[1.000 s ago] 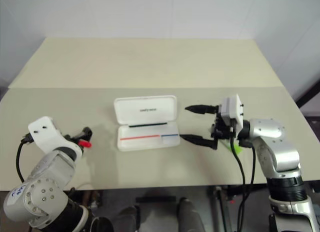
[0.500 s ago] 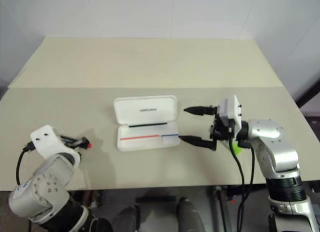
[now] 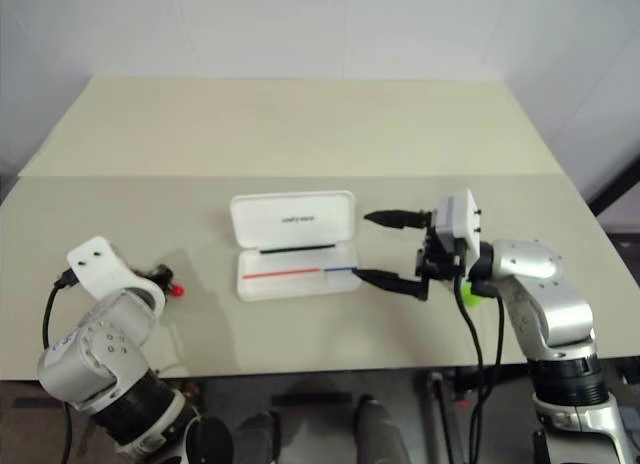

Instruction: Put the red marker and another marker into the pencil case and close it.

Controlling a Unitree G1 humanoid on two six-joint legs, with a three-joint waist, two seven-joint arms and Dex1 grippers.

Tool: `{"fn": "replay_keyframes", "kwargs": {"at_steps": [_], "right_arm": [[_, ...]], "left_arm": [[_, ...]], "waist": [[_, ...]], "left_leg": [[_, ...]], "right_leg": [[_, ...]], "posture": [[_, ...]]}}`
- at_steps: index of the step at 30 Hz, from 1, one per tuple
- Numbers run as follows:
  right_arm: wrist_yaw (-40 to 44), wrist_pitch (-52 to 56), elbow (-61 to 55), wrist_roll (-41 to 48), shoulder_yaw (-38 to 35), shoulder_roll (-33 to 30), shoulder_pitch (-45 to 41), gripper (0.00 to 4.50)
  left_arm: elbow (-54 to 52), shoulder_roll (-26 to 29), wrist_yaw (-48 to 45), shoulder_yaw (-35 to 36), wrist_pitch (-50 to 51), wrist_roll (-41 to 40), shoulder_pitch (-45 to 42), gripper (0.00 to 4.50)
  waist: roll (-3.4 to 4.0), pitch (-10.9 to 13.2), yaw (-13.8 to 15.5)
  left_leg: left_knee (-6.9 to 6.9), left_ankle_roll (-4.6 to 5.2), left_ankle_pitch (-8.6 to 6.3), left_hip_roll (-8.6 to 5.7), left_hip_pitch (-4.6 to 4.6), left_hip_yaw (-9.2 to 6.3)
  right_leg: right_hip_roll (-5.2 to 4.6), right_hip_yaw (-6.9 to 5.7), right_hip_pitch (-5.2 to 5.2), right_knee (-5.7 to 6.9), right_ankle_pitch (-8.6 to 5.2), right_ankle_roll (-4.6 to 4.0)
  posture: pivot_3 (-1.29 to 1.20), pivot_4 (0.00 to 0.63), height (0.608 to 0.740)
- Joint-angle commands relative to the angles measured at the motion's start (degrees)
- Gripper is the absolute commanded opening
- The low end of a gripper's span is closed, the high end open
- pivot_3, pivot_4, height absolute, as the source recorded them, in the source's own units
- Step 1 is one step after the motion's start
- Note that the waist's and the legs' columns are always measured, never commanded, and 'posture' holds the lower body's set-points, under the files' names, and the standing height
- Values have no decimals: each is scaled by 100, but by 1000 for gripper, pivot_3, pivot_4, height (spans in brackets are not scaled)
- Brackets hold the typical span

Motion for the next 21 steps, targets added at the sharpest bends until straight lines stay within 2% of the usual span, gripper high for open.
{"fn": "replay_keyframes", "kwargs": {"at_steps": [1,4,8,11,14,17,21], "right_arm": [[-12,-109,-148,89,-145,12,-33,4500],[-12,-127,-116,74,-140,26,-47,4500],[4,-154,-87,61,-134,31,-44,4500],[6,-208,-45,36,-122,50,-23,4500],[-6,-245,-41,19,-113,74,19,4500],[-13,-279,-40,-9,-94,116,57,4500],[-31,-340,8,-39,-124,154,95,4500]], "left_arm": [[-125,-95,-113,31,126,34,58,1484],[-161,-79,-134,65,127,79,54,539],[-176,-211,-46,229,-145,112,-77,498],[-93,-93,-118,180,-1181,-17,-49,498],[-44,45,-283,197,-1807,-219,-31,498],[28,401,-688,-1,-2519,-445,86,498],[291,1294,-1880,-716,-3743,-724,462,498]], "waist": [[0,0,14],[0,0,18],[0,0,30],[-1,1,21],[-1,1,15],[-1,1,9],[-1,0,12]], "left_leg": [[-4,0,-2,0,0,0],[-12,-8,-15,0,4,-2],[-15,-14,-20,0,6,-7],[-10,-16,-20,0,3,-6],[-7,-16,-20,0,1,-5],[-9,-16,-19,0,2,-5],[-12,-17,-19,1,-1,-3]], "right_leg": [[0,0,-1,2,-3,3],[0,0,-10,32,-23,31],[1,-1,-36,83,-41,40],[2,-1,-40,86,-46,31],[1,0,-40,85,-46,31],[2,0,-42,86,-47,29],[1,3,-51,95,-49,27]], "posture": [[0,150,740],[0,150,740],[0,150,740],[0,150,740],[0,150,740],[0,150,740],[0,150,740]]}}
